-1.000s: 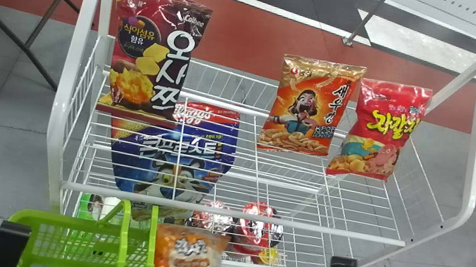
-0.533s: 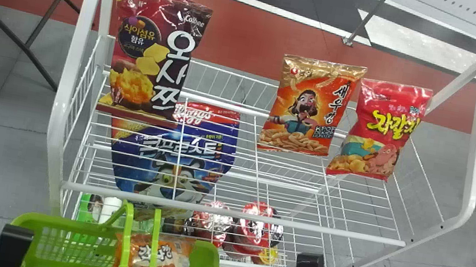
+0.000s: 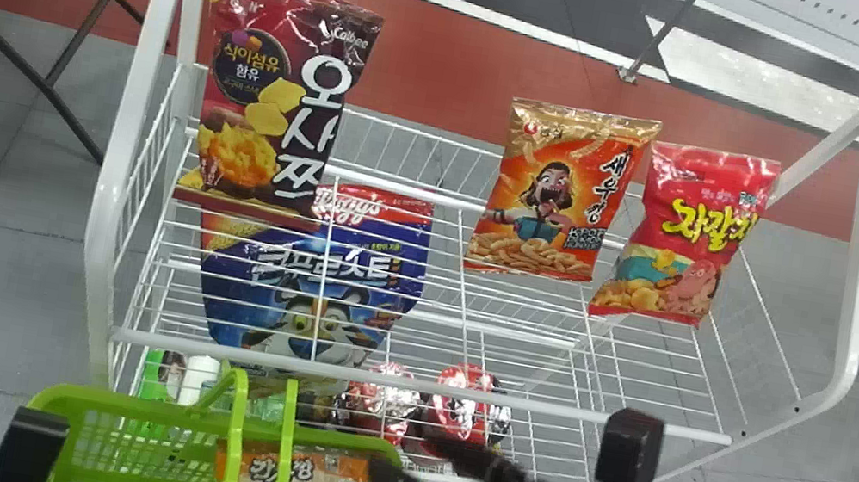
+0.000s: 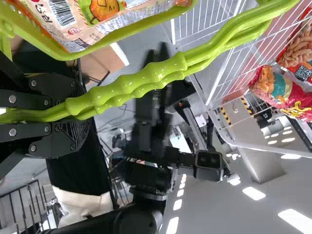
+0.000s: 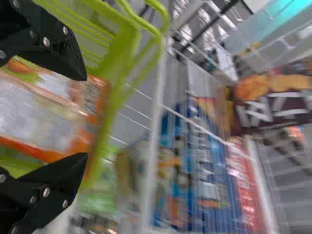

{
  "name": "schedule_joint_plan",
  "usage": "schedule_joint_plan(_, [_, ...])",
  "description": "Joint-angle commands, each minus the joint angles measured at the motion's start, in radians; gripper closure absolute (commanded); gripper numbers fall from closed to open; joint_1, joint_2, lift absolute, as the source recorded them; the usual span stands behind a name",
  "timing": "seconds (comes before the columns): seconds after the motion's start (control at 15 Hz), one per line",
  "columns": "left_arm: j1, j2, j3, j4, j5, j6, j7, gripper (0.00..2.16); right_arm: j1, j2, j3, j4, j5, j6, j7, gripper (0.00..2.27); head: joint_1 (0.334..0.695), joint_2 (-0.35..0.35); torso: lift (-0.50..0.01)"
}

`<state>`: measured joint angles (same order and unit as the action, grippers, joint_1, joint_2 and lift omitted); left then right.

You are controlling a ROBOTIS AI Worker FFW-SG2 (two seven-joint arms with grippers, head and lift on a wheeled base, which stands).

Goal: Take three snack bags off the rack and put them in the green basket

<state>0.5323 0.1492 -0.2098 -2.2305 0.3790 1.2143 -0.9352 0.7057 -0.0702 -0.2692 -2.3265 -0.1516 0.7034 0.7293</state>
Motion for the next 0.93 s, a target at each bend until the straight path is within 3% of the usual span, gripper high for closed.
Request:
schedule_joint_plan(0.0, [0.002, 0.000, -0.007, 0.000, -0.003, 0.000, 0.001, 1.28, -0.032, 0.017, 0.002, 0.050, -0.008, -0.317, -0.076, 0.04, 0.695, -0.350, -0.026])
schedule_joint_plan(0.2, [0.000, 0.001, -0.023, -0.003, -0.020, 0.006, 0.003, 1.28, -0.132, 0.035, 0.002, 0.167, -0.011, -0.563, -0.226, 0.04, 0.695, -0.350, -0.026])
schedule_joint_plan(0.47, [-0.002, 0.003, -0.026, -0.003, -0.023, 0.012, 0.006, 1.28, -0.307, 0.036, 0.008, 0.358, 0.038, -0.673, -0.423, 0.05, 0.695, -0.350, -0.026])
schedule_joint_plan(0.87, [-0.018, 0.003, -0.026, 0.008, -0.026, 0.025, 0.010, 1.28, -0.528, 0.032, -0.024, 0.552, 0.086, -0.594, -0.455, 0.06, 0.695, -0.350, -0.026])
